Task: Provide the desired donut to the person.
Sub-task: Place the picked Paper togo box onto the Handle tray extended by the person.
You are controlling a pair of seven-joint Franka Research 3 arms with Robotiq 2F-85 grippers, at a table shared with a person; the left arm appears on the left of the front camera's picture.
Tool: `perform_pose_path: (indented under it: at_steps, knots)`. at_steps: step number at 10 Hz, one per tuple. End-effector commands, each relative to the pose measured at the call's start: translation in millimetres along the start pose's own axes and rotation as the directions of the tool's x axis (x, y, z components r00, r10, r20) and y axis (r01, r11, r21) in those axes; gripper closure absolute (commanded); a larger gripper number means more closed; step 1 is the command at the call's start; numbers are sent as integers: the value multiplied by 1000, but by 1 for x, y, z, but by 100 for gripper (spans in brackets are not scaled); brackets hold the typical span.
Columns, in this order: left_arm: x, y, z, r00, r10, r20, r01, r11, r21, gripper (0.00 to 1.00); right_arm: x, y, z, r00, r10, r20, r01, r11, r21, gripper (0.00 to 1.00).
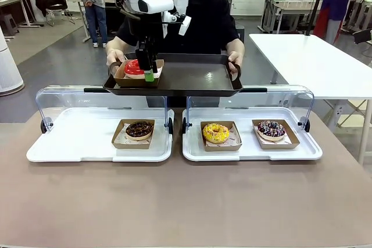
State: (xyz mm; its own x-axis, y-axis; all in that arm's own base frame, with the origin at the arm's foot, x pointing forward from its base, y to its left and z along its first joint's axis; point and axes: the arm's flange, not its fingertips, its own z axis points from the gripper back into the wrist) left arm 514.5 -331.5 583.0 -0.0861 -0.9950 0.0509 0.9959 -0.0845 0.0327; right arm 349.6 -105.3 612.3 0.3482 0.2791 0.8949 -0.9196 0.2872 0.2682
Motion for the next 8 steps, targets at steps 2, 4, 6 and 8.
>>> perform_pose_path:
  at_steps: [2,4,6,8]
  knots:
    - [-4,-1,3,999,-8,31,9,1000,-20,0,1,-1,0,1000,15,19,-16,1000,9,0]
    - [-4,-1,3,1000,-8,30,8,1000,-26,0,1,-1,0,1000,15,19,-16,1000,9,0]
    - [-6,-2,6,999,-7,37,8,999,-32,0,1,-1,0,1000,15,19,-16,1000,9,0]
    - [-21,-18,30,998,-39,51,40,999,-17,0,1,-1,0,1000,15,19,-16,1000,9,0]
